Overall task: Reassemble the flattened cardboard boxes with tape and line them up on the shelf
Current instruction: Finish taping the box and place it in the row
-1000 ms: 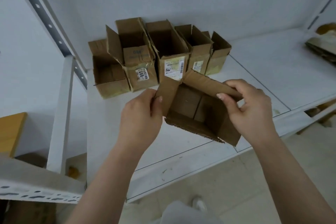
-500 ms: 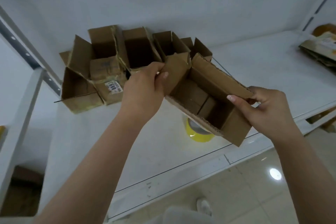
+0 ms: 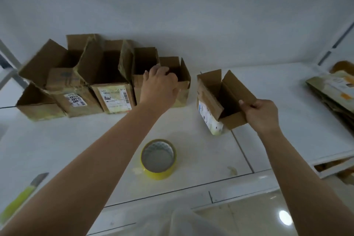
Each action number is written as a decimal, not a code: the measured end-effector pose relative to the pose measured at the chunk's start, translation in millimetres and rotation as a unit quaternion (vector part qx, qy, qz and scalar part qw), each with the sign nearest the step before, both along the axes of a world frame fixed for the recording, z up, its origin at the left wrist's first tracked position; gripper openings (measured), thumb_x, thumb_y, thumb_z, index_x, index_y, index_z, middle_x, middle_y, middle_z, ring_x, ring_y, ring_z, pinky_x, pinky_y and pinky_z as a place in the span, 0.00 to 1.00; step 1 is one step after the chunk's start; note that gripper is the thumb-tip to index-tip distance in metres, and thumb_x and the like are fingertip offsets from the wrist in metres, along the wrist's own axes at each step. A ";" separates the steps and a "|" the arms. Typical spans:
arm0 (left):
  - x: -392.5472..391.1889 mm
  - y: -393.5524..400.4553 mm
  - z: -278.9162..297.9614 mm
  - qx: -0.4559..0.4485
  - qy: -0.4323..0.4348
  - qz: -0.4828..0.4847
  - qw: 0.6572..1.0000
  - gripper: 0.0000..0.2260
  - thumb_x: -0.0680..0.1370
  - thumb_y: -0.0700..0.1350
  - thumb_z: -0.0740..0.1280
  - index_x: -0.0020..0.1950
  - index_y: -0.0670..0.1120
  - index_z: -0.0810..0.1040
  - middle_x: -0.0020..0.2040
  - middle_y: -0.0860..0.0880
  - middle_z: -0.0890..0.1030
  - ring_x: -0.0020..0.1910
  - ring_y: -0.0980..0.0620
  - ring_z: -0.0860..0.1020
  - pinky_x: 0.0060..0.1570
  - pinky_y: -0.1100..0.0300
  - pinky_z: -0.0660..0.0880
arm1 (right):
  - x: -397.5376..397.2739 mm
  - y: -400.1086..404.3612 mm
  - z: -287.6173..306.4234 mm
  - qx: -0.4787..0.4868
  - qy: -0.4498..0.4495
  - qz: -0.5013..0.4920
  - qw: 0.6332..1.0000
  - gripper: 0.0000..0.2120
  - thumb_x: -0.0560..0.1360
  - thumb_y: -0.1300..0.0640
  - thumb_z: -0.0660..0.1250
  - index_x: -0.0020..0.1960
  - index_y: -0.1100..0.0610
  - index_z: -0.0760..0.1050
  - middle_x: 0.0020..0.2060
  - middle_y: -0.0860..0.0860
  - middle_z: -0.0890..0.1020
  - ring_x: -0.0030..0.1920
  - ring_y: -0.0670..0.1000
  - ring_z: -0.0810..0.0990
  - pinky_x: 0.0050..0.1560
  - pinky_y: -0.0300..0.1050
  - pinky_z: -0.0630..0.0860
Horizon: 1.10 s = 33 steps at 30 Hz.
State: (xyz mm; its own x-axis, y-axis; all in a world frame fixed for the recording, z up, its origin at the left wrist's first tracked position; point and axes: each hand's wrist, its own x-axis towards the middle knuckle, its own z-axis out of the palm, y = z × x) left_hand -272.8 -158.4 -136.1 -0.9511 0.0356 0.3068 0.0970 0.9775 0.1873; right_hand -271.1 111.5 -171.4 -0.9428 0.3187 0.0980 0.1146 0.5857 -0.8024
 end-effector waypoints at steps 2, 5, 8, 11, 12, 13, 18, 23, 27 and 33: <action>-13.5 3.6 -6.1 -0.044 -0.012 0.018 0.999 0.15 0.80 0.50 0.64 0.66 0.50 0.75 0.77 0.43 0.60 0.79 0.40 0.49 0.74 0.38 0.48 | -22.3 -2.2 -8.7 0.007 -0.018 -0.005 1.000 0.22 0.76 0.51 0.69 0.28 0.59 0.68 0.24 0.52 0.71 0.29 0.55 0.73 0.31 0.42 0.64; -27.3 5.6 -13.0 -0.103 -0.030 0.047 0.993 0.15 0.80 0.49 0.66 0.66 0.51 0.73 0.79 0.40 0.52 0.78 0.37 0.41 0.73 0.35 0.44 | -47.1 -13.9 -15.6 -0.001 -0.052 -0.001 0.999 0.18 0.79 0.49 0.65 0.38 0.61 0.77 0.28 0.52 0.78 0.32 0.55 0.81 0.35 0.44 0.75; -33.0 5.7 -16.5 -0.135 -0.047 0.073 0.987 0.11 0.79 0.49 0.67 0.61 0.52 0.77 0.80 0.41 0.51 0.78 0.36 0.40 0.72 0.33 0.43 | -65.5 -25.3 -19.7 -0.058 -0.096 0.013 0.994 0.14 0.81 0.50 0.63 0.41 0.58 0.75 0.29 0.52 0.81 0.26 0.47 0.82 0.37 0.45 0.80; -34.9 2.2 -18.6 -0.134 -0.046 0.081 0.987 0.07 0.79 0.48 0.68 0.56 0.53 0.80 0.79 0.42 0.54 0.78 0.37 0.42 0.72 0.33 0.43 | -82.0 -35.7 -18.8 -0.084 -0.108 0.042 0.990 0.11 0.79 0.52 0.66 0.41 0.56 0.74 0.30 0.53 0.82 0.25 0.46 0.81 0.41 0.46 0.82; -35.3 0.5 -18.9 -0.135 -0.044 0.082 0.986 0.07 0.79 0.47 0.68 0.56 0.54 0.80 0.79 0.43 0.55 0.78 0.38 0.42 0.72 0.33 0.43 | -86.8 -39.3 -18.0 -0.085 -0.107 0.058 0.989 0.10 0.79 0.52 0.67 0.41 0.56 0.75 0.31 0.53 0.82 0.26 0.47 0.81 0.42 0.47 0.82; -35.4 -1.3 -18.9 -0.136 -0.042 0.082 0.986 0.07 0.79 0.47 0.69 0.56 0.54 0.81 0.79 0.43 0.55 0.78 0.38 0.42 0.72 0.33 0.43 | -91.1 -43.3 -17.1 -0.093 -0.106 0.074 0.987 0.10 0.78 0.53 0.68 0.41 0.57 0.75 0.32 0.53 0.82 0.29 0.49 0.82 0.45 0.49 0.82; -36.4 -5.1 -15.5 -0.144 -0.056 0.083 0.985 0.09 0.78 0.48 0.69 0.58 0.57 0.81 0.79 0.44 0.56 0.78 0.38 0.43 0.72 0.32 0.43 | -106.5 -62.6 -16.0 -0.082 -0.112 0.129 0.982 0.08 0.77 0.53 0.69 0.44 0.59 0.78 0.38 0.58 0.85 0.43 0.58 0.85 0.53 0.54 0.81; -38.3 -6.6 -15.5 -0.136 -0.059 0.091 0.985 0.10 0.78 0.47 0.69 0.58 0.56 0.81 0.79 0.45 0.57 0.79 0.39 0.45 0.72 0.34 0.43 | -112.3 -71.5 -19.8 -0.034 -0.109 0.145 0.983 0.06 0.78 0.53 0.68 0.47 0.57 0.78 0.38 0.55 0.84 0.41 0.53 0.84 0.48 0.47 0.80; -39.8 -4.0 -16.9 -0.123 -0.044 0.093 0.987 0.09 0.78 0.46 0.70 0.57 0.54 0.82 0.77 0.44 0.60 0.78 0.39 0.49 0.73 0.36 0.44 | -114.4 -67.7 -14.1 0.012 -0.135 0.170 0.976 0.09 0.79 0.51 0.66 0.49 0.58 0.77 0.39 0.54 0.82 0.37 0.50 0.82 0.35 0.40 0.72; -34.1 -4.4 -20.9 -0.126 -0.022 0.083 0.988 0.13 0.78 0.44 0.70 0.62 0.51 0.79 0.78 0.42 0.59 0.78 0.39 0.49 0.73 0.35 0.46 | -109.6 -61.1 -12.4 0.080 -0.111 0.172 0.975 0.20 0.80 0.41 0.59 0.54 0.60 0.71 0.46 0.56 0.79 0.47 0.57 0.77 0.41 0.45 0.68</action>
